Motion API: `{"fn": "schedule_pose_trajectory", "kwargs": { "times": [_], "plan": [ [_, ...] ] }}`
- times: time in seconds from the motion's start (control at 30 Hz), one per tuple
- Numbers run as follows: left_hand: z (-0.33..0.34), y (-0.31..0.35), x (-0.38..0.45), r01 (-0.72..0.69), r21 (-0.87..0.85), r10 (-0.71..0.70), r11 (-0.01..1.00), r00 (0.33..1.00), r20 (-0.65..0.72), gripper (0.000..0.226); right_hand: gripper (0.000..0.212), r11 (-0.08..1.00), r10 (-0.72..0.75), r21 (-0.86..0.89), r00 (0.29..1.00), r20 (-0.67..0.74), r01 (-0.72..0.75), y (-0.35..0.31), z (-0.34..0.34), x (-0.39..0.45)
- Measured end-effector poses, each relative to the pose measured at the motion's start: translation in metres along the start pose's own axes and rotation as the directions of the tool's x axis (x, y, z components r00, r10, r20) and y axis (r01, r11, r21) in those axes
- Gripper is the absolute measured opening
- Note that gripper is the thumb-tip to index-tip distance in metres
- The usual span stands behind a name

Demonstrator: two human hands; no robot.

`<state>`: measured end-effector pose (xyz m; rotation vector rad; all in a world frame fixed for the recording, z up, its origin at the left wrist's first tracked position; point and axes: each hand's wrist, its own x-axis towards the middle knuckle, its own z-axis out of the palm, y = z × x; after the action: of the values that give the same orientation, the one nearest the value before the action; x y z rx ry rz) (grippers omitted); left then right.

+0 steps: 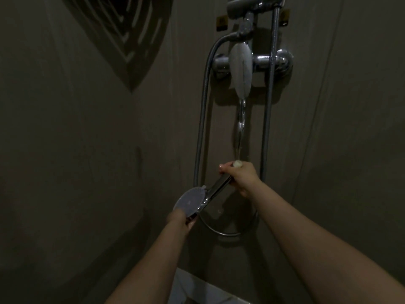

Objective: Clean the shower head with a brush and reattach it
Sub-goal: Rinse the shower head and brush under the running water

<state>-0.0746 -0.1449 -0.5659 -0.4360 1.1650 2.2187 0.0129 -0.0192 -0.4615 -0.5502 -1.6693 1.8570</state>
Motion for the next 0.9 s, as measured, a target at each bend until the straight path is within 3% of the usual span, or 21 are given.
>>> {"fn": "schedule_pose_trajectory", "kwargs": {
  "times": [0.1,0.2,0.3,0.37,0.43,0.53,0.6,0.73,0.9],
  "plan": [
    [0.005,-0.001,-0.008,-0.026,0.04,0.026,0.999,1.0,0.006,0.016,0.018,0.997,0.04,0.074,0.998,-0.047,-0.036,0.007,-0.01,0.003],
    [0.014,-0.001,-0.018,-0.121,0.051,0.123,0.991,0.991,-0.051,0.032,0.01,0.991,0.109,0.097,0.987,-0.119,-0.097,0.012,-0.027,0.007],
    [0.02,0.004,-0.025,-0.259,0.145,0.278,0.955,0.95,-0.138,0.04,0.01,0.979,0.198,0.069,0.977,-0.077,-0.193,0.015,-0.049,0.003],
    [0.024,0.01,-0.03,-0.356,0.234,0.394,0.905,0.908,-0.141,0.036,0.008,0.971,0.216,-0.101,0.976,-0.035,-0.219,0.021,-0.066,-0.003],
    [0.029,0.014,-0.038,-0.417,0.302,0.461,0.857,0.883,-0.087,0.031,0.022,0.896,0.173,-0.415,0.985,-0.007,-0.16,0.03,-0.082,-0.007],
    [0.039,0.013,-0.042,-0.405,0.277,0.414,0.871,0.91,0.026,0.022,0.043,0.539,0.234,-0.842,0.965,0.121,-0.025,0.036,-0.08,-0.014],
    [0.046,0.01,-0.04,-0.364,0.224,0.357,0.904,0.931,0.074,0.015,0.051,0.382,0.259,-0.923,0.955,0.147,0.038,0.04,-0.067,-0.016],
    [0.056,0.006,-0.045,-0.335,0.158,0.303,0.929,0.933,0.194,0.025,0.03,0.469,0.215,-0.883,0.973,0.086,-0.025,0.041,-0.058,-0.016],
    [0.056,0.0,-0.046,-0.301,0.261,0.242,0.917,0.941,0.236,0.032,0.021,0.372,0.167,-0.928,0.985,0.046,-0.02,0.042,-0.073,-0.02]
  ]
}}
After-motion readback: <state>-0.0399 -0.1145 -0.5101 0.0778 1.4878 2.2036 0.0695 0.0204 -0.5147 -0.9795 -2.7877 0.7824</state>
